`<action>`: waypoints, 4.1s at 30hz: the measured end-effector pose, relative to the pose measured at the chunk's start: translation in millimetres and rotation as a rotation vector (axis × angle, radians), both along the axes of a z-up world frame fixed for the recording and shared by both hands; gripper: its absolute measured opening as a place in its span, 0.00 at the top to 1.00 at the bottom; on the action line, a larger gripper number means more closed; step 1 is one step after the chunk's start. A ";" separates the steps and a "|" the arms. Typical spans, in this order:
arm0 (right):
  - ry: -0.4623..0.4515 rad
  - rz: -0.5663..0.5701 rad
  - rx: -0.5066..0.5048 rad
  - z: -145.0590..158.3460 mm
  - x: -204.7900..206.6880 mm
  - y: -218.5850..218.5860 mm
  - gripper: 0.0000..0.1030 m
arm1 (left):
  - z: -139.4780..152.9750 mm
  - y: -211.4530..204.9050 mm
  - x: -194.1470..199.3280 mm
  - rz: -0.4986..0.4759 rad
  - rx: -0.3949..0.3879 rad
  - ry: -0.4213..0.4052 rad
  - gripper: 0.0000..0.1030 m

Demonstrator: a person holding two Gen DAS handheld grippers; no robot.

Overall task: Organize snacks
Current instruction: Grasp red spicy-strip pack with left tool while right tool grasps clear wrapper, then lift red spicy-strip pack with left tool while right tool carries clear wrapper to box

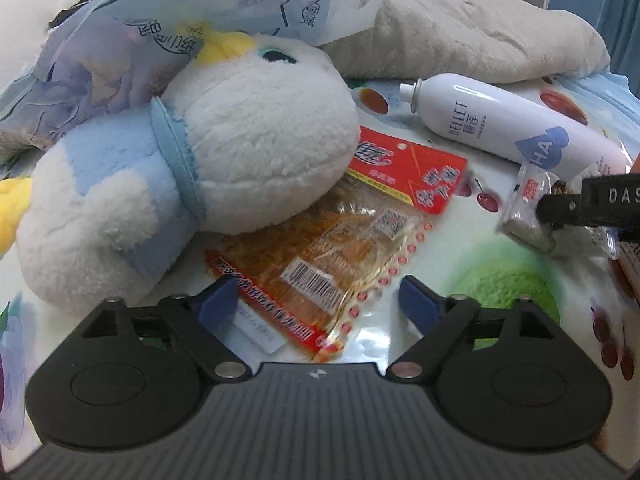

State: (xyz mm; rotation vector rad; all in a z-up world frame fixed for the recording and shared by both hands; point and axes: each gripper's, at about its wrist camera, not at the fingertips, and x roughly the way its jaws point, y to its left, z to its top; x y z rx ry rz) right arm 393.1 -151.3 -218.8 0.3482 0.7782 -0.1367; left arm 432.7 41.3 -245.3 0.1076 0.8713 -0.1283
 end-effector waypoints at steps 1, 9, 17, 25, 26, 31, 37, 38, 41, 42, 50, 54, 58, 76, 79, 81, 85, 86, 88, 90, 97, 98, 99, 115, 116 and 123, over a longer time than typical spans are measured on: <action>0.002 0.003 -0.003 0.3 -0.3 0.0 0.66 | 0.8 -1.1 0.5 0.003 0.000 0.000 0.20; 0.024 0.027 -0.018 4.9 -10.3 -2.3 0.67 | 8.7 -6.2 0.4 0.047 0.013 -0.001 0.49; 0.044 0.092 -0.040 8.9 -30.0 -0.1 0.67 | 15.4 -9.2 -9.3 0.077 0.002 0.003 0.69; 0.053 0.170 -0.071 12.9 -67.7 0.2 0.67 | 18.2 -14.2 -34.5 0.106 -0.015 0.009 0.81; 0.053 0.177 -0.074 13.7 -72.9 0.9 0.67 | 18.8 -14.2 -38.2 0.108 -0.022 0.011 0.82; 0.071 0.220 -0.089 14.1 -112.5 4.9 0.68 | 19.8 -13.1 -66.1 0.106 -0.042 0.019 0.83; 0.074 0.289 -0.106 17.1 -156.4 11.8 0.68 | 23.1 -17.1 -108.0 0.112 -0.070 0.051 0.84; 0.072 0.304 -0.114 18.5 -164.3 12.5 0.68 | 24.1 -17.6 -117.3 0.112 -0.070 0.057 0.84; 0.065 0.337 -0.127 23.6 -184.3 12.0 0.68 | 27.5 -15.4 -143.7 0.137 -0.106 0.070 0.84; 0.059 0.347 -0.134 25.3 -190.3 11.9 0.67 | 28.9 -14.7 -151.3 0.142 -0.120 0.074 0.84; 0.033 0.388 -0.194 36.5 -229.2 -0.7 0.67 | 43.2 -18.1 -213.7 0.187 -0.211 0.084 0.85; 0.025 0.366 -0.193 40.5 -241.7 -9.8 0.67 | 55.0 -24.5 -232.8 0.204 -0.264 0.078 0.86; 0.001 0.359 -0.180 49.1 -247.5 -17.6 0.68 | 67.5 -32.6 -243.0 0.202 -0.286 0.062 0.86; -0.067 0.355 -0.150 81.2 -256.7 -34.3 0.68 | 120.5 -54.2 -255.6 0.161 -0.340 -0.005 0.94; -0.078 0.355 -0.139 89.6 -256.1 -38.8 0.68 | 131.2 -57.6 -254.9 0.158 -0.343 -0.010 0.94; -0.085 0.350 -0.138 97.5 -255.2 -43.1 0.68 | 141.5 -61.8 -251.6 0.158 -0.339 0.001 0.94; -0.108 0.332 -0.123 116.2 -250.0 -56.6 0.68 | 170.2 -75.7 -244.6 0.126 -0.311 -0.033 0.94; -0.116 0.328 -0.124 121.8 -248.2 -60.2 0.68 | 176.9 -78.5 -243.4 0.117 -0.317 -0.045 0.94; -0.127 0.316 -0.127 131.4 -244.3 -67.4 0.68 | 190.7 -86.4 -240.5 0.097 -0.319 -0.067 0.94; -0.139 0.306 -0.129 141.4 -241.1 -73.4 0.68 | 203.8 -94.2 -236.3 0.076 -0.319 -0.088 0.94; -0.227 0.263 -0.164 186.7 -230.7 -93.9 0.68 | 255.1 -116.8 -224.2 0.014 -0.352 -0.165 0.94; -0.244 0.259 -0.173 194.1 -229.2 -96.4 0.68 | 262.4 -119.5 -221.6 0.005 -0.357 -0.175 0.94; -0.259 0.255 -0.179 201.0 -227.7 -99.2 0.68 | 269.4 -123.1 -219.1 -0.004 -0.360 -0.185 0.94; -0.252 0.198 -0.244 219.4 -208.5 -157.4 0.68 | 298.2 -200.9 -187.5 -0.119 -0.384 -0.169 0.94; -0.239 0.193 -0.244 215.7 -206.2 -162.8 0.68 | 293.3 -205.7 -184.3 -0.122 -0.387 -0.155 0.94; -0.129 0.167 -0.237 176.8 -189.3 -196.1 0.68 | 247.9 -245.7 -157.3 -0.148 -0.358 -0.027 0.94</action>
